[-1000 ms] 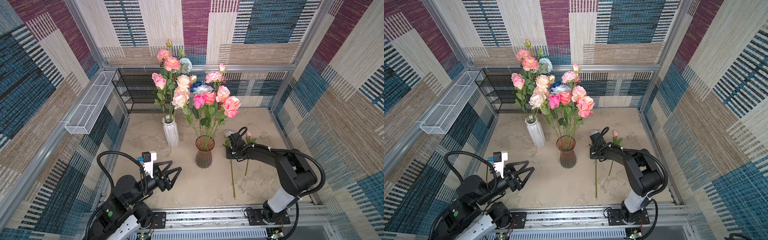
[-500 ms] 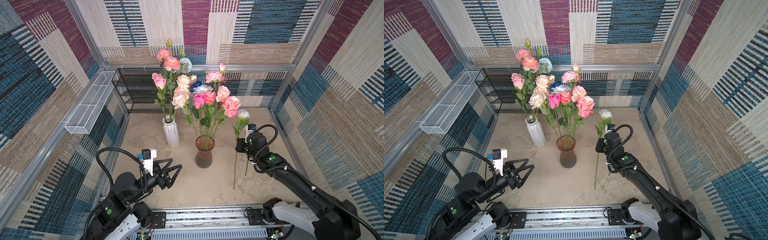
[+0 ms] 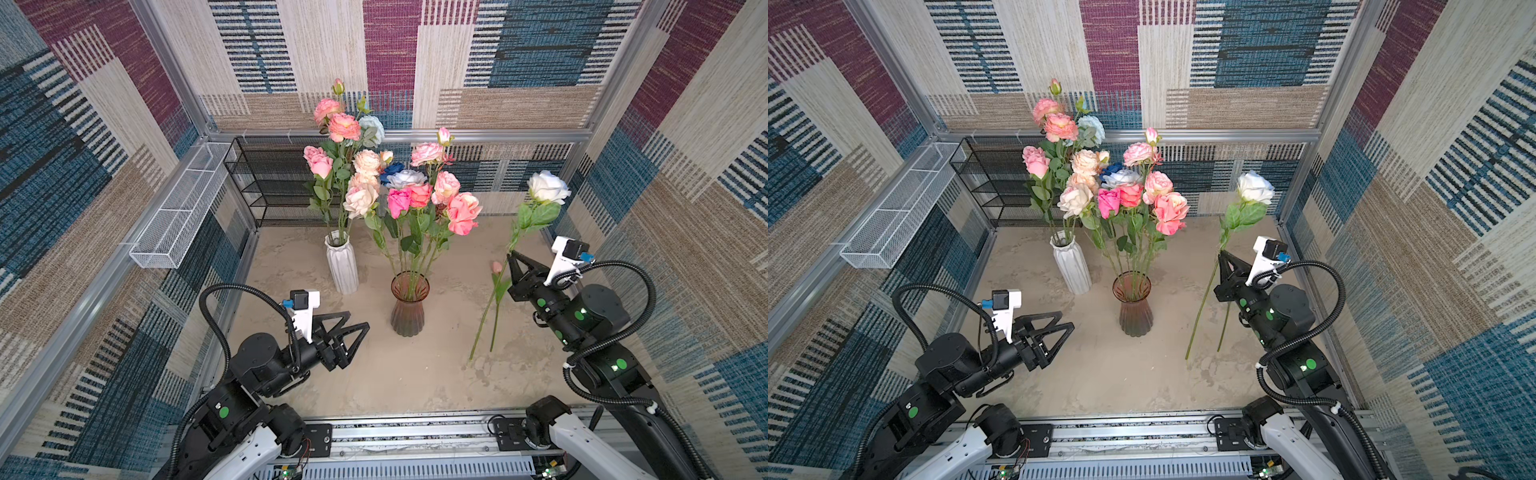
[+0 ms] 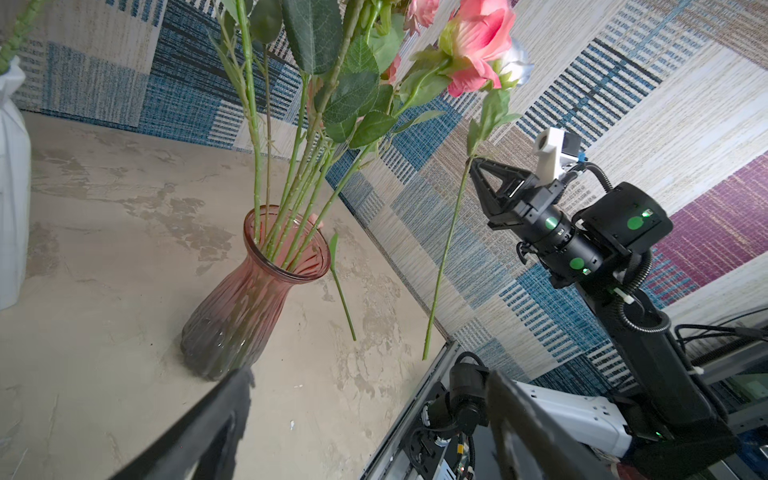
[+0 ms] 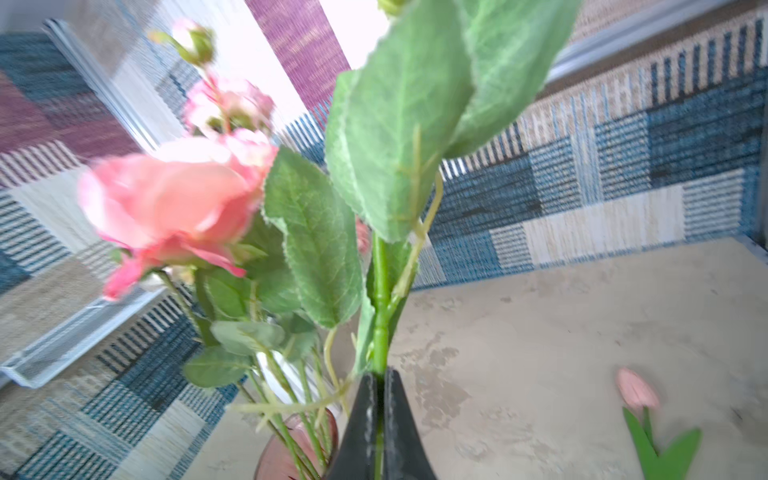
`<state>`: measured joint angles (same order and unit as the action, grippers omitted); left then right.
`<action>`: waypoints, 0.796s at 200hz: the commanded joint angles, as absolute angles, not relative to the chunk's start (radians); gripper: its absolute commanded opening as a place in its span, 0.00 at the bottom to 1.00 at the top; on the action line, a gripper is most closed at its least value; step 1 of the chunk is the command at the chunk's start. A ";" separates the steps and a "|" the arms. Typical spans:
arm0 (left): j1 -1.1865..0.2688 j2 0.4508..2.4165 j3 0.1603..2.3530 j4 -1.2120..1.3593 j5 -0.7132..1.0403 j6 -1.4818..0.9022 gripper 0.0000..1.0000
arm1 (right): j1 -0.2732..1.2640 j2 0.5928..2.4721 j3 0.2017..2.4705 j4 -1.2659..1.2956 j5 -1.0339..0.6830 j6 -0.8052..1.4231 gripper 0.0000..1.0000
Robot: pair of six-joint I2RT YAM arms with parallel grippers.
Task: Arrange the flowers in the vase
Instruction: 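Reach the left gripper to the white rose stem and grasp it while the right holds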
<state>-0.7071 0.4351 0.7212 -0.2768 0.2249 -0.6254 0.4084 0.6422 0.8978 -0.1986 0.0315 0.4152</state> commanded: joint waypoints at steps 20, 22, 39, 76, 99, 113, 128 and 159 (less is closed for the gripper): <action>-0.707 0.568 0.815 -0.142 0.442 -0.640 0.83 | 0.410 0.653 0.994 -0.134 -0.230 0.400 0.00; -0.707 0.574 0.821 -0.136 0.453 -0.641 0.82 | 0.410 0.654 0.999 -0.131 -0.245 0.399 0.00; -0.724 0.628 0.862 -0.094 0.508 -0.646 0.77 | 0.410 0.673 1.025 -0.108 -0.381 0.417 0.00; -0.852 0.754 0.971 -0.049 0.504 -0.583 0.75 | 0.429 0.705 1.060 -0.066 -0.528 0.479 0.00; -0.943 0.854 1.045 -0.019 0.485 -0.529 0.76 | 0.463 0.707 1.079 -0.053 -0.532 0.506 0.00; -0.986 0.920 1.090 0.001 0.471 -0.496 0.76 | 0.477 0.713 1.083 -0.046 -0.530 0.513 0.00; -1.024 0.991 1.152 0.006 0.458 -0.462 0.74 | 0.485 0.715 1.081 -0.038 -0.527 0.518 0.00; -1.071 1.137 1.279 0.000 0.413 -0.393 0.73 | 0.492 0.715 1.076 -0.026 -0.531 0.523 0.00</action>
<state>-1.0492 1.0611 1.2026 -0.0364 0.4591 -0.4877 0.4870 0.7185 1.0760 -0.0723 -0.5133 0.4992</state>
